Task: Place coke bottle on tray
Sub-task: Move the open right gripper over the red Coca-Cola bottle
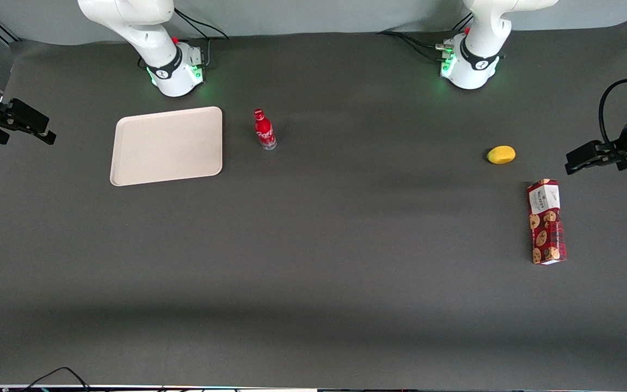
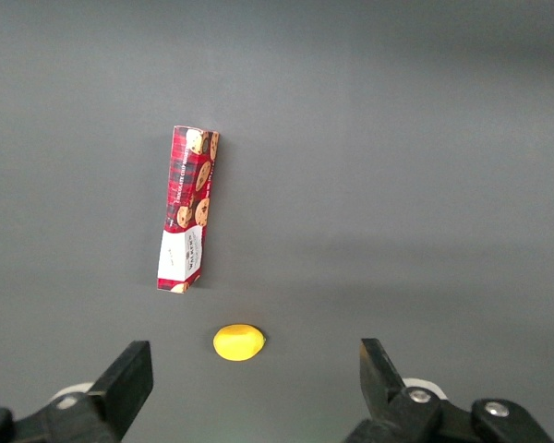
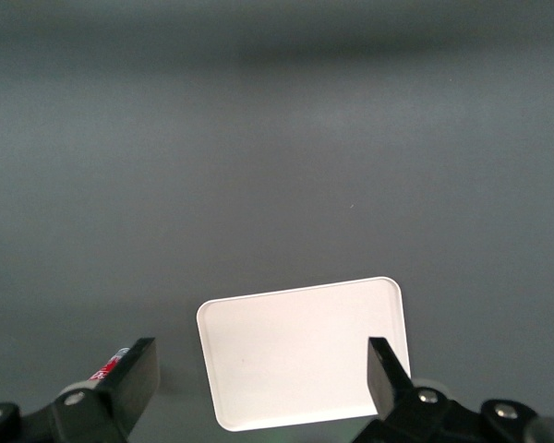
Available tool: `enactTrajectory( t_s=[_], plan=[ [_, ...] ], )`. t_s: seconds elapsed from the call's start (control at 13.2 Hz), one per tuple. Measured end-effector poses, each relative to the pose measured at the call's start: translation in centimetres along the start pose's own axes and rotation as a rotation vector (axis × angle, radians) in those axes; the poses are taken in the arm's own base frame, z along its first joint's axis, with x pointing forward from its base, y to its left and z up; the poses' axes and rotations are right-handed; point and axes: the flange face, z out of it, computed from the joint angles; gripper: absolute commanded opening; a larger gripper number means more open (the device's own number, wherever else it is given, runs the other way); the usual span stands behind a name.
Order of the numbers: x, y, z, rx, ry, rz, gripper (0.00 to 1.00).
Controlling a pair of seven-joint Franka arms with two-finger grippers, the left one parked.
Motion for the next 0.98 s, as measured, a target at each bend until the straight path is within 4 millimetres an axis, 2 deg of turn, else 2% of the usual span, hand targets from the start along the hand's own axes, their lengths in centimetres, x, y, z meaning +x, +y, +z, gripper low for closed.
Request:
enactTrajectory(
  t_s=[0.38,0.61,0.76,0.98],
  plan=[
    [0.1,-0.1,0.1,0.000,0.000,0.000,1.00],
    [0.0,-1.8,0.5,0.000,-0.014,0.014,1.00],
    [-0.7,-5.5,1.3,-0.009,-0.042,0.029,1.00],
    [-3.4,-13.8,3.1,-0.014,-0.085,0.020,1.00]
  ],
)
